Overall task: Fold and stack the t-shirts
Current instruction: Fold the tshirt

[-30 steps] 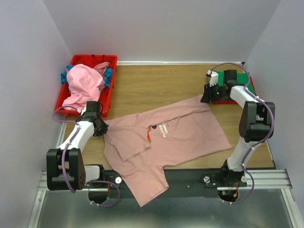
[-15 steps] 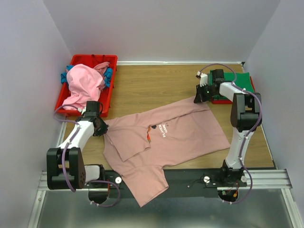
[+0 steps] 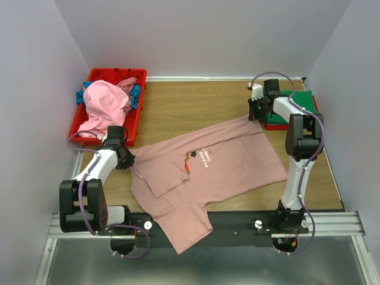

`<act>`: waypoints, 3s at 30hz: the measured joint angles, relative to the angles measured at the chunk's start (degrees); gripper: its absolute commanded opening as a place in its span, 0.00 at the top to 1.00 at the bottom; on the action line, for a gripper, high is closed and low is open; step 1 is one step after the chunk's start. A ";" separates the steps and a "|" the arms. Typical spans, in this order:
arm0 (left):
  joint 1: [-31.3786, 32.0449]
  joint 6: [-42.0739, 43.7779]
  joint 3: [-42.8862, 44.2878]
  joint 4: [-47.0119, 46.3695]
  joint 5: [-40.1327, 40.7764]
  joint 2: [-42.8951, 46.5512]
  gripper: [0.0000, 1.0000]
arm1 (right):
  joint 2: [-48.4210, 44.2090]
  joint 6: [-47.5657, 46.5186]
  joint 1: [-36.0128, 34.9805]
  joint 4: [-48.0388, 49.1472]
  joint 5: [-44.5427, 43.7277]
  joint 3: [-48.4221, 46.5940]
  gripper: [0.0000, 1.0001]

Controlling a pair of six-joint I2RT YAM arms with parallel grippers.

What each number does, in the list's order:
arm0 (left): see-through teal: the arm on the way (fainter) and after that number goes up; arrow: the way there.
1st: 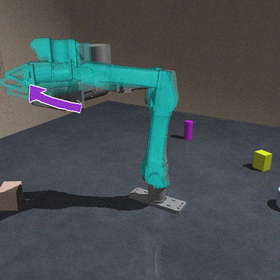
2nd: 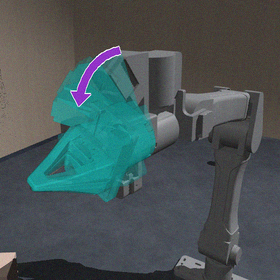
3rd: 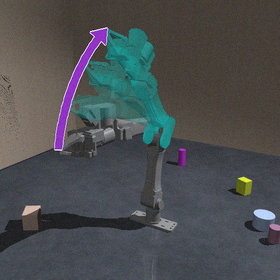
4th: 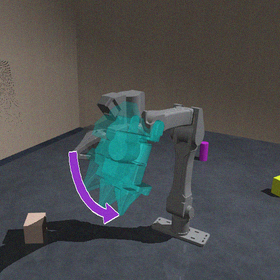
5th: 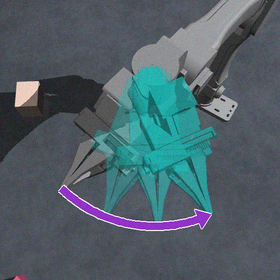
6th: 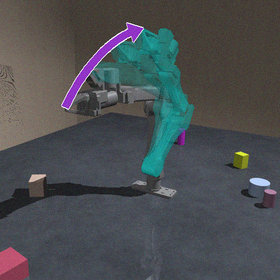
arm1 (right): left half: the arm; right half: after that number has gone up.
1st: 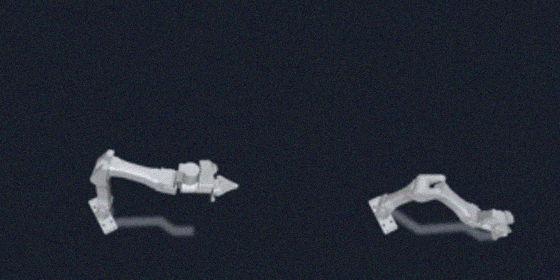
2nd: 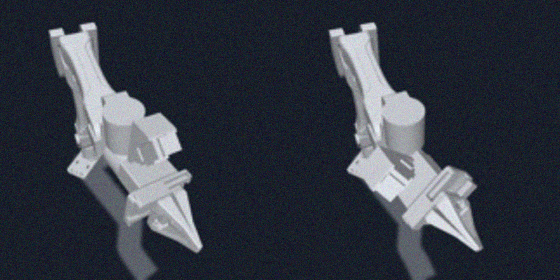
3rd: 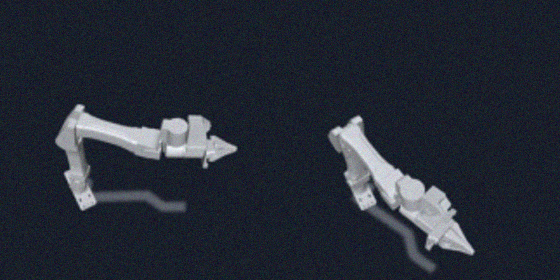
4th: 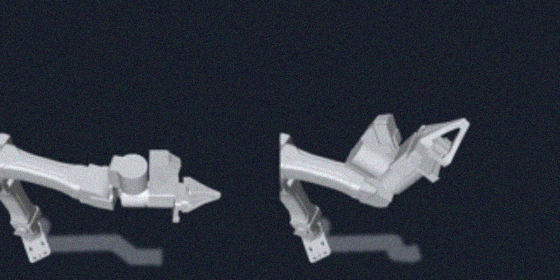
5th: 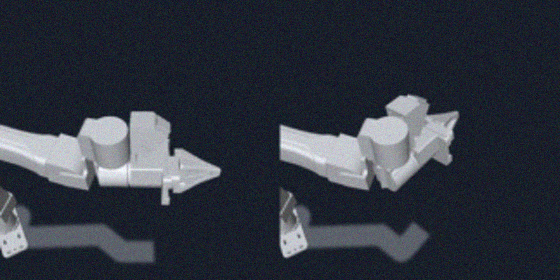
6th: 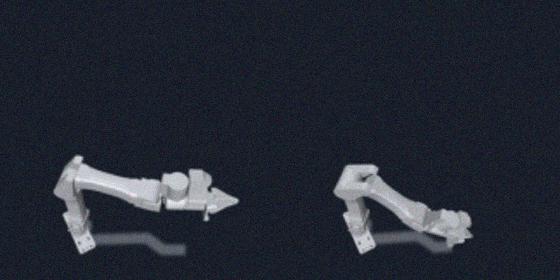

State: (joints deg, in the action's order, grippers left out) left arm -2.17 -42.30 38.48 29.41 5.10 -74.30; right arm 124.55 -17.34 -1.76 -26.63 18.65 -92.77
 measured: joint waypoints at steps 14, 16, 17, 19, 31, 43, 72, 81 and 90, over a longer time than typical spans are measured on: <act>-0.11 6.05 3.41 -2.93 -6.12 -4.02 0.84 | 4.26 -0.28 -0.02 -0.04 -1.29 -6.73 0.84; -0.13 7.30 4.39 -3.48 -7.63 -4.26 0.77 | 5.11 -0.28 0.00 -0.02 -1.33 -8.00 0.83; -0.13 7.98 4.74 -3.82 -8.33 -4.26 0.75 | 5.42 -0.31 0.00 -0.02 -1.33 -8.48 0.83; -0.17 9.31 5.16 -4.81 -10.19 -4.26 0.69 | 5.79 -0.31 0.00 -0.04 -1.31 -9.11 0.81; -0.39 15.91 5.20 -6.91 -19.85 8.85 0.32 | 4.42 -1.14 0.00 -1.66 2.95 -10.05 0.55; 15.08 21.57 12.79 -11.69 -32.22 22.34 0.27 | -19.63 -15.82 -1.75 -12.46 28.44 0.37 0.27; 101.63 -4.76 7.13 2.64 -5.14 3.72 0.35 | -38.36 -19.26 9.33 -15.91 29.44 29.46 0.21; 105.04 -6.93 8.66 8.37 -3.08 -5.22 0.51 | -37.00 -19.15 9.33 -15.85 29.46 30.03 0.21; 105.04 -8.13 10.64 13.09 -1.42 -10.75 0.52 | -36.81 -19.15 9.33 -15.85 29.46 30.10 0.21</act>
State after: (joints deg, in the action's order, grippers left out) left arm 102.87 -50.43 49.12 42.50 3.68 -85.06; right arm 87.74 -36.49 7.57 -42.48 48.12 -62.67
